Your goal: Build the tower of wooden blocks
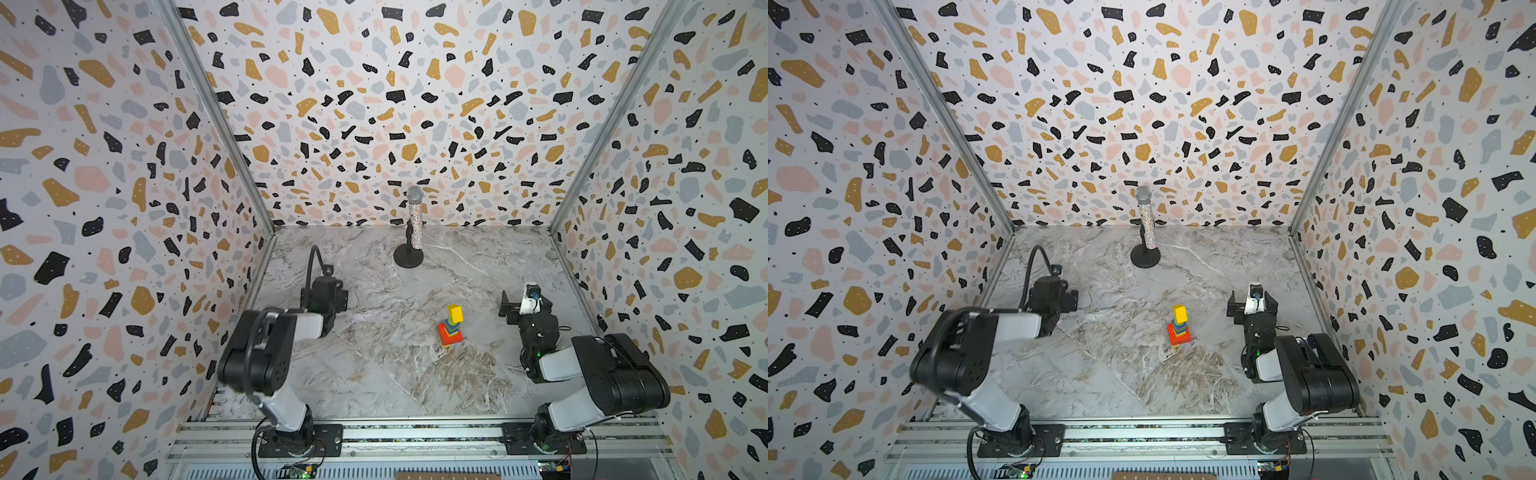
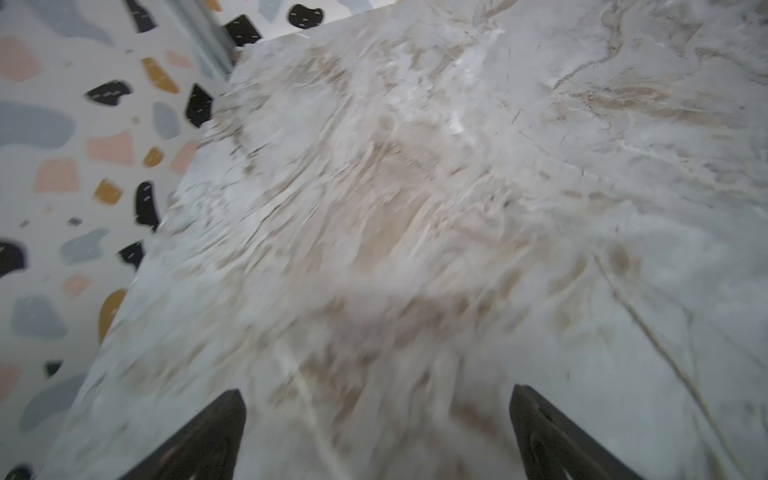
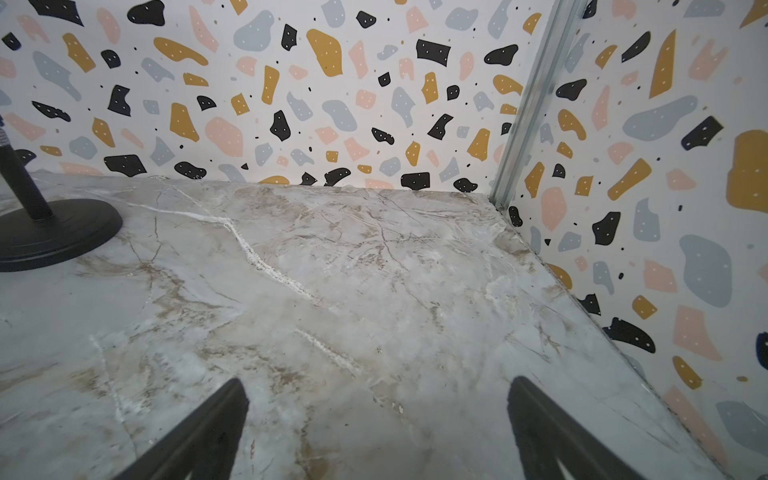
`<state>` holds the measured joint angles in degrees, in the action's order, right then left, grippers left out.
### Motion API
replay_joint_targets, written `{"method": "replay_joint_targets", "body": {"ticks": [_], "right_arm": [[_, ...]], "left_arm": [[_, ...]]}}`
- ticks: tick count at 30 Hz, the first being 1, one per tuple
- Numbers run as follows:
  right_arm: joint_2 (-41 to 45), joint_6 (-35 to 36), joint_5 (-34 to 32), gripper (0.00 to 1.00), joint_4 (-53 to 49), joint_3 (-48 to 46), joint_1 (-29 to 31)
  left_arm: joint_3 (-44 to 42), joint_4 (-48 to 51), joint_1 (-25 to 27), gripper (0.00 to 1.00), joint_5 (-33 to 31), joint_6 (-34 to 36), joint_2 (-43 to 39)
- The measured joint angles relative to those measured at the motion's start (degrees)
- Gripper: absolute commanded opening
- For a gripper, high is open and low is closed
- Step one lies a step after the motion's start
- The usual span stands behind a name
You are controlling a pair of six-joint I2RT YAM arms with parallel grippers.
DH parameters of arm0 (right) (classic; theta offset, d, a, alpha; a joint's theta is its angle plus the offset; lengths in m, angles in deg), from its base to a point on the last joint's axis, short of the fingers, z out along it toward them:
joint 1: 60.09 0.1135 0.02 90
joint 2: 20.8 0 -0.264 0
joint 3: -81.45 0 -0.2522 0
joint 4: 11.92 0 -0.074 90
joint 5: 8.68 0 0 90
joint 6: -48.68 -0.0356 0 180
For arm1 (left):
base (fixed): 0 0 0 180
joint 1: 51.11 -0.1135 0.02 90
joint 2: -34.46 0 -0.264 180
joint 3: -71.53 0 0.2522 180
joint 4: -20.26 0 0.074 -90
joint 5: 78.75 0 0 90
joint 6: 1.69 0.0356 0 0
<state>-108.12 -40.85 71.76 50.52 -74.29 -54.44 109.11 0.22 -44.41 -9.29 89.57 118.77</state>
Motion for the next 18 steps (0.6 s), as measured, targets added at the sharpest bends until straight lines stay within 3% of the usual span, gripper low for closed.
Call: {"method": "replay_joint_targets", "body": {"ticks": [7,14,18], "right_arm": [[0.0,0.0,0.0,0.99,-0.1,0.0,0.1],[0.0,0.3,-0.7,0.99,1.5,-1.2,1.7],[0.0,1.0,-0.7,0.99,3.2,-2.5,2.4]], "left_arm": [[-4.1,-13.9,-1.2,1.00,-1.9,-1.6,-2.3],[-16.2,-31.1,-1.2,1.00,-4.0,-2.6,-3.0],[-15.9,-31.3,-1.2,1.00,-3.5,-2.5,-2.6]]}}
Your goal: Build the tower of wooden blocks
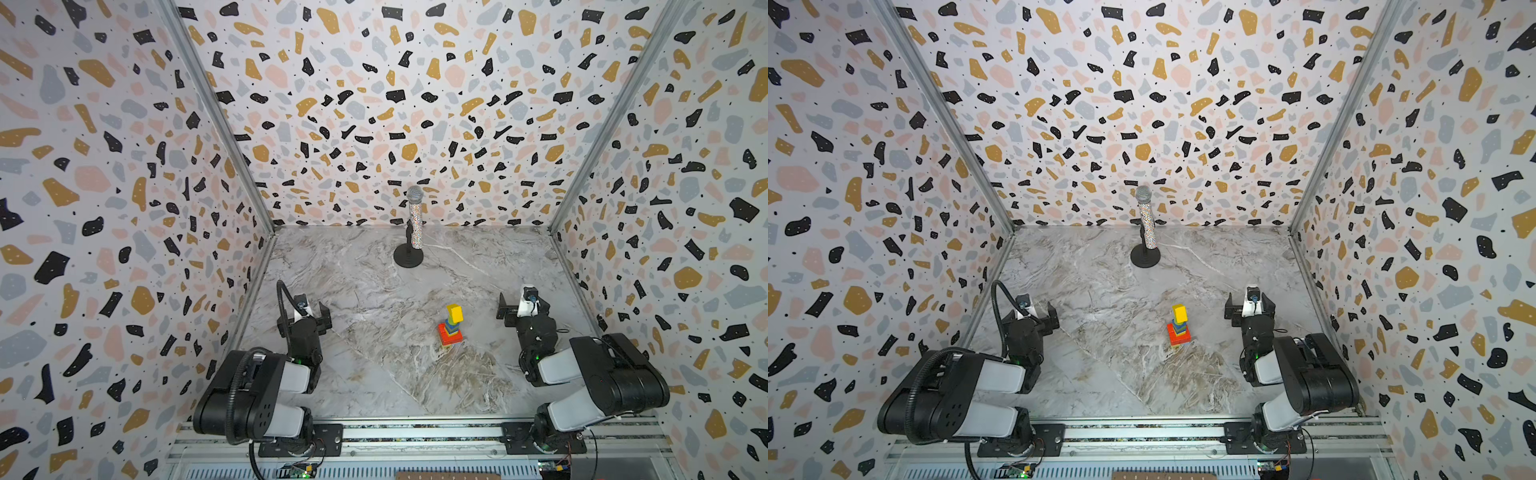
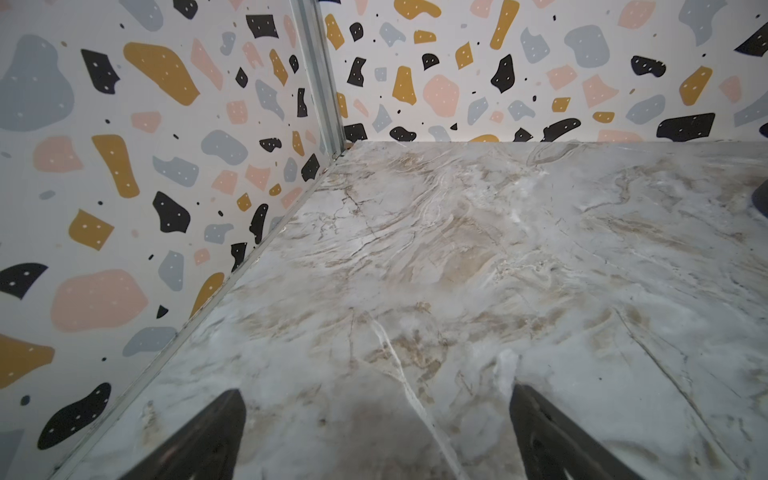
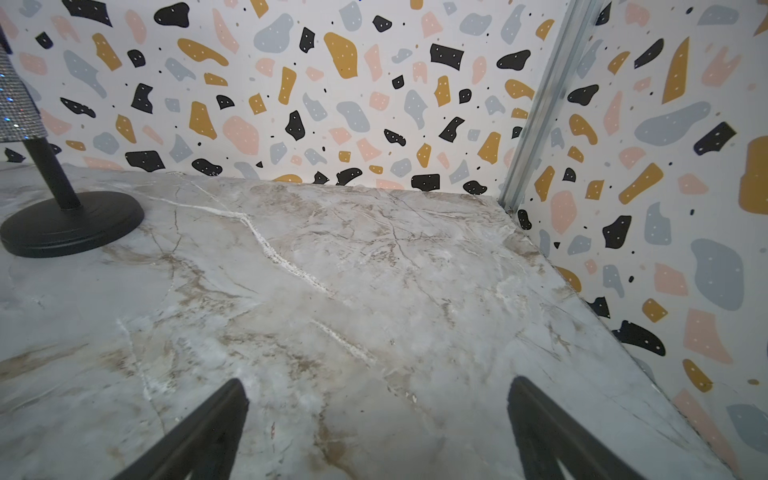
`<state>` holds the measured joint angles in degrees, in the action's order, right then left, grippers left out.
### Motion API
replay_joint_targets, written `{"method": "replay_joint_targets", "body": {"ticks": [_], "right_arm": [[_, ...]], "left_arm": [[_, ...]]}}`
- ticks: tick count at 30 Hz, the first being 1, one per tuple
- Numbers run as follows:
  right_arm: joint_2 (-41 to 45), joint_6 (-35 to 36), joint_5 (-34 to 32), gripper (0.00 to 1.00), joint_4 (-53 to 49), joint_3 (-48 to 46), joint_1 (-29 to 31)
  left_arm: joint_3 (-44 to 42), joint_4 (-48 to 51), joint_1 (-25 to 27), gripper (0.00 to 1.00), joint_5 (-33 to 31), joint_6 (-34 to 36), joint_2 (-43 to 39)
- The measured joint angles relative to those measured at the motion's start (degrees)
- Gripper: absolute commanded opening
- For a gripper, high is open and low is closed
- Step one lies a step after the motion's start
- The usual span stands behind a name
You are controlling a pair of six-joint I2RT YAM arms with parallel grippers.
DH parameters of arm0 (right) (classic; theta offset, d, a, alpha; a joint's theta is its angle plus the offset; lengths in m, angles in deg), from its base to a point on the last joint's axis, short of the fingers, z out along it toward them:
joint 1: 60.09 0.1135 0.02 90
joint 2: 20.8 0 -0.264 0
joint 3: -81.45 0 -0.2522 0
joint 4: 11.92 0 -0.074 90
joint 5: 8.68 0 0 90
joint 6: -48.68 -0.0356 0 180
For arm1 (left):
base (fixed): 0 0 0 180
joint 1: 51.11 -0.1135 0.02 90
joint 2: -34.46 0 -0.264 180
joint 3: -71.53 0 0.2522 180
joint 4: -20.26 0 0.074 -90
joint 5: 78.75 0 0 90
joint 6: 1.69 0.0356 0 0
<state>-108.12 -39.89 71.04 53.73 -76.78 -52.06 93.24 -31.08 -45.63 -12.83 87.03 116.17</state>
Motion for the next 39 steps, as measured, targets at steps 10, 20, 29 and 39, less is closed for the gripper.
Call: {"method": "replay_joint_targets", "body": {"ticks": [10,20,29,39], "right_arm": [[0.0,-1.2,1.1,0.99,-1.9,1.5,-3.0],[0.0,-1.2,0.7,0.99,-1.9,1.5,-1.6],[0.0,-1.2,0.6,0.99,-1.9,1.5,-1.6],[0.0,-1.2,1.8,0.99,-2.3,1.5,-2.3]], "left_arm": [[2.0,-1.4,0.0,1.00,0.8,0.0,0.3],[2.0,-1.4,0.0,1.00,0.9,0.0,0.3],[2.0,-1.4,0.0,1.00,0.9,0.0,0.3],[2.0,-1.4,0.0,1.00,0.9,0.0,0.3]]}}
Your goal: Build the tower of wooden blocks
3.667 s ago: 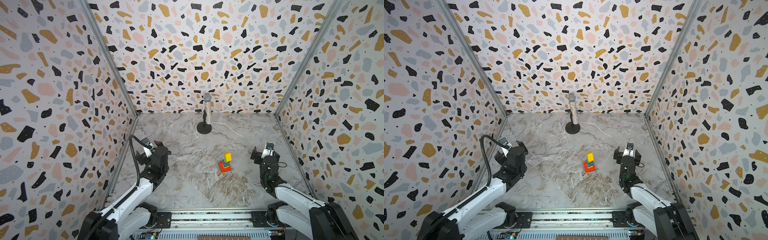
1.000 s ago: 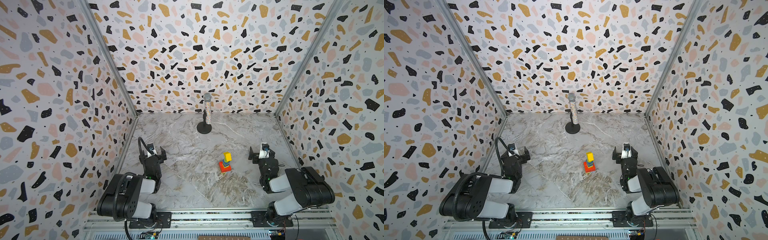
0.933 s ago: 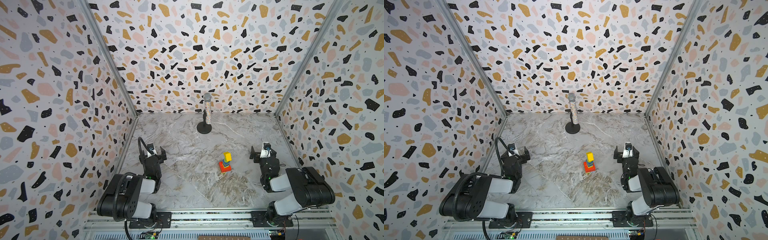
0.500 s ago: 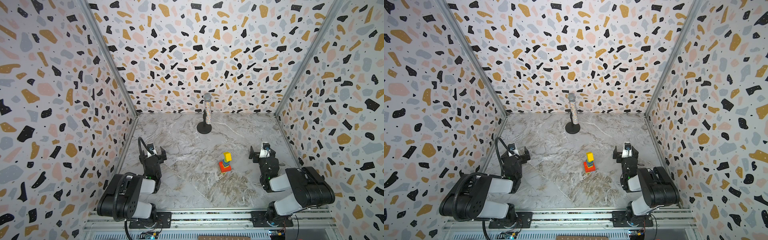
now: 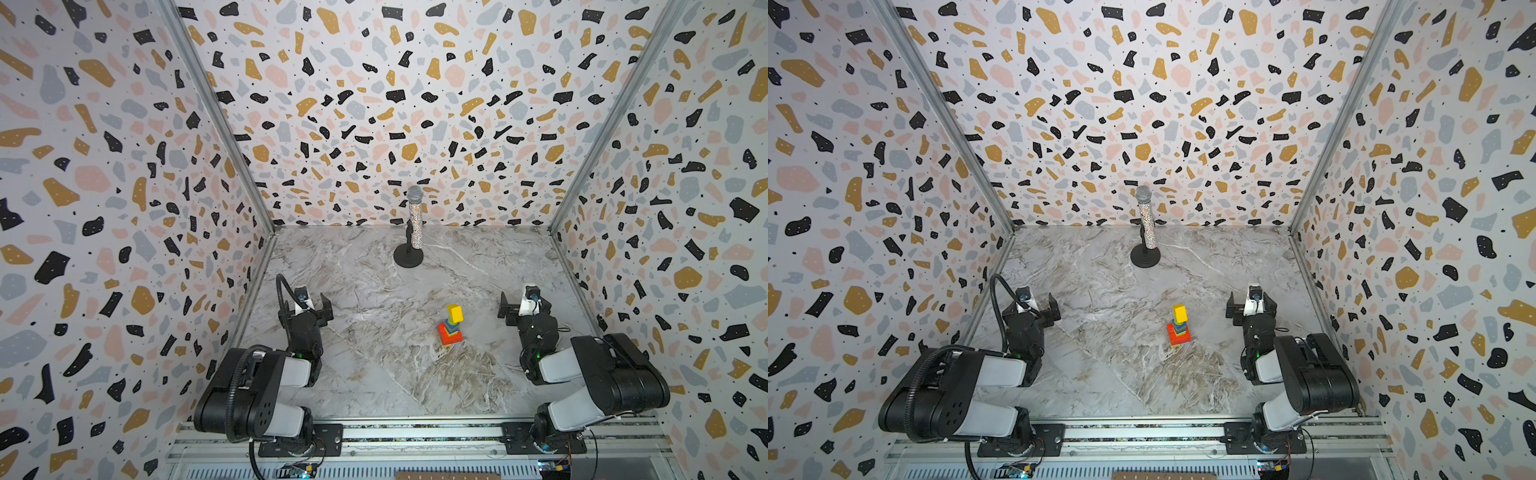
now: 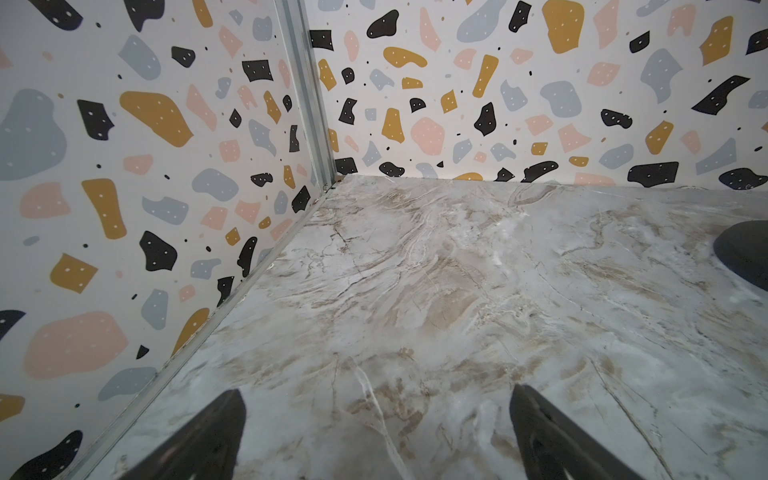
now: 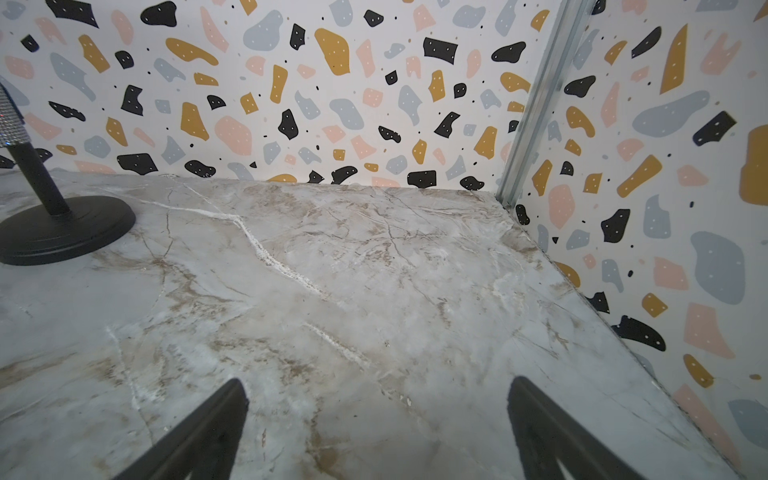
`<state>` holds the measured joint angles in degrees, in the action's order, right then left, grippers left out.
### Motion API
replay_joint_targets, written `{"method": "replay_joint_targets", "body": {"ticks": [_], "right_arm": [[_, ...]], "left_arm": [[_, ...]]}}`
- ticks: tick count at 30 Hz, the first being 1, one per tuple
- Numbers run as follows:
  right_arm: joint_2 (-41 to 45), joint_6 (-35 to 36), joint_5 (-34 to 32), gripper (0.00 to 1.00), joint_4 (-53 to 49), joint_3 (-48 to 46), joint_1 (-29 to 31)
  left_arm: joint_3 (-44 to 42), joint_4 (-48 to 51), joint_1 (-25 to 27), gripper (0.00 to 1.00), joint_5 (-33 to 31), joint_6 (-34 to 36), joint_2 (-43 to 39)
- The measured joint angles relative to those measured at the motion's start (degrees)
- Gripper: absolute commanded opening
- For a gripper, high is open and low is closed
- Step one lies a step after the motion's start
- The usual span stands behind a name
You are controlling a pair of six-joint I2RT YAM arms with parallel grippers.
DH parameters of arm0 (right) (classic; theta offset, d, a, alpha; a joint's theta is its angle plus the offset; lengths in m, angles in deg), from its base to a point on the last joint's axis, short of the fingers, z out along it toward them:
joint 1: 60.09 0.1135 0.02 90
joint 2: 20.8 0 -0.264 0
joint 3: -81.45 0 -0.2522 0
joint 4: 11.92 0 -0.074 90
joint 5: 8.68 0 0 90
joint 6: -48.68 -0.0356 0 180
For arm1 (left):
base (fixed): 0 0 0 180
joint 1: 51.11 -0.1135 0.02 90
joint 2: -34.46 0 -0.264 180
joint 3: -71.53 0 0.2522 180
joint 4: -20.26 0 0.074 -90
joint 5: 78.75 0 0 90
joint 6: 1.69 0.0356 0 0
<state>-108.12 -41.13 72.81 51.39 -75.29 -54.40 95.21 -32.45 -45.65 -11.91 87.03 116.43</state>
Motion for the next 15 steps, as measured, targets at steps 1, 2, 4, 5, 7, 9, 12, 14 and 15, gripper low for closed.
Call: {"method": "replay_joint_targets", "body": {"ticks": [1,2,4,5,7,9,12,14,15], "right_arm": [[0.0,0.0,0.1,0.99,0.0,0.0,-0.1],[0.0,0.0,0.2,0.99,0.0,0.0,-0.1],[0.0,0.0,0.4,0.99,-0.1,0.0,-0.2],[0.0,0.0,0.4,0.99,-0.1,0.0,-0.2],[0.0,0.0,0.5,0.99,-0.2,0.0,-0.2],[0.0,0.0,0.6,0.99,-0.3,0.0,-0.2],[0.0,0.0,0.7,0.99,-0.5,0.0,-0.2],[0.0,0.0,0.9,0.99,-0.5,0.0,-0.3],[0.0,0.0,1.0,0.99,-0.5,0.0,-0.3]], "left_arm": [[0.0,0.0,0.0,1.00,0.0,0.0,0.0],[0.0,0.0,0.0,1.00,0.0,0.0,0.0],[0.0,0.0,0.0,1.00,0.0,0.0,0.0],[0.0,0.0,0.0,1.00,0.0,0.0,0.0],[0.0,0.0,0.0,1.00,0.0,0.0,0.0],[0.0,0.0,0.0,1.00,0.0,0.0,0.0],[0.0,0.0,0.0,1.00,0.0,0.0,0.0],[0.0,0.0,0.0,1.00,0.0,0.0,0.0],[0.0,0.0,0.0,1.00,0.0,0.0,0.0]]}}
